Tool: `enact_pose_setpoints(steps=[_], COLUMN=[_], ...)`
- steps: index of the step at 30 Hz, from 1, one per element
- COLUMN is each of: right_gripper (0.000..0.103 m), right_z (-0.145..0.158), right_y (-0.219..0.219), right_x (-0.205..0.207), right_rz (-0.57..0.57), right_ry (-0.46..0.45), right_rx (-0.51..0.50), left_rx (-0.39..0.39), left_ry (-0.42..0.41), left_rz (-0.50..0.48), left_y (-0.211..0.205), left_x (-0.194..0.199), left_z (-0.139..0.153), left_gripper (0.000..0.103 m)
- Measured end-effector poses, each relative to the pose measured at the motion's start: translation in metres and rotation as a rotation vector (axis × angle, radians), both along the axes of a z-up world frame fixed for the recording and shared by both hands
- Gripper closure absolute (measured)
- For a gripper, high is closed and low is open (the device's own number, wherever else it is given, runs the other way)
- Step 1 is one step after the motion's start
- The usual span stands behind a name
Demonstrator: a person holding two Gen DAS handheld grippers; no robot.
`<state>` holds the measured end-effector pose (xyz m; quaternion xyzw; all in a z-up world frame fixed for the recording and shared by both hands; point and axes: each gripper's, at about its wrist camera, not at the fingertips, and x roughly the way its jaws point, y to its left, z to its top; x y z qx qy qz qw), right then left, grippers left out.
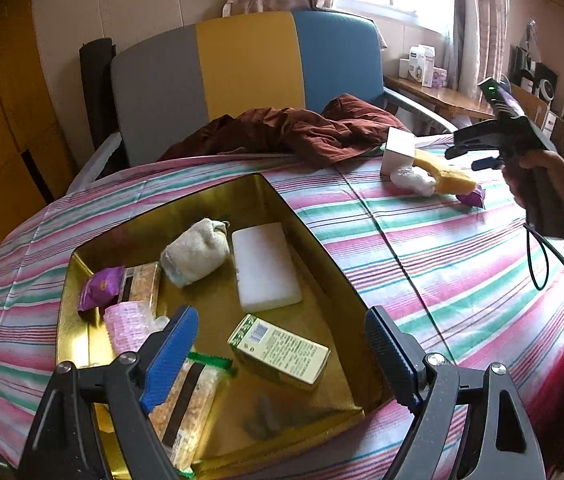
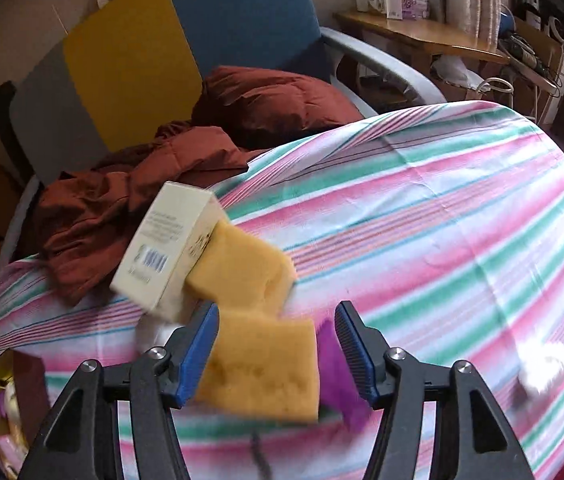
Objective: Organize objects
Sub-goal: 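Move both grippers back to the pile of sponges and white box, then grasp white box with left gripper while right gripper grasps yellow sponge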
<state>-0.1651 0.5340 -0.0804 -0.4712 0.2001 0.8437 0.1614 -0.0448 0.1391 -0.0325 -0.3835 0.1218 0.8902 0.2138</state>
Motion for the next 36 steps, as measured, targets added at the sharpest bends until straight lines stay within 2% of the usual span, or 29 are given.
enact_pose_setpoints(steps=[3, 5, 8, 12, 22, 28, 32, 36], right_gripper=[0.042, 0.042, 0.042, 0.041, 0.041, 0.041, 0.041, 0.041], right_z=[-0.010, -0.017, -0.027, -0.035, -0.037, -0.021, -0.010, -0.003], right_y=[0.003, 0.000, -0.012, -0.033, -0.046, -0.027, -0.011, 0.004], right_x=[-0.016, -0.024, -0.023, -0.011, 0.000, 0.005, 0.006, 0.006], right_rz=[0.030, 0.083, 0.189, 0.309, 0.419, 0.372, 0.304, 0.253], right_ry=[-0.010, -0.017, -0.034, -0.052, -0.054, 0.032, 0.100, 0.131], right_rx=[-0.016, -0.062, -0.165, -0.231, -0.342, -0.353, -0.328, -0.315], left_rx=[-0.003, -0.008, -0.011, -0.008, 0.019, 0.048, 0.035, 0.013], left_ry=[-0.011, -0.016, -0.021, -0.026, -0.020, -0.048, -0.049, -0.053], left_rz=[-0.004, -0.011, -0.023, -0.040, -0.082, -0.099, -0.124, -0.145], left_y=[0.005, 0.011, 0.018, 0.028, 0.062, 0.096, 0.126, 0.152], left_x=[-0.005, -0.008, -0.011, -0.015, -0.033, -0.054, -0.068, -0.083], left_z=[-0.002, -0.004, -0.005, -0.005, 0.010, 0.016, 0.013, 0.005], left_gripper=[0.017, 0.017, 0.017, 0.017, 0.017, 0.017, 0.017, 0.017])
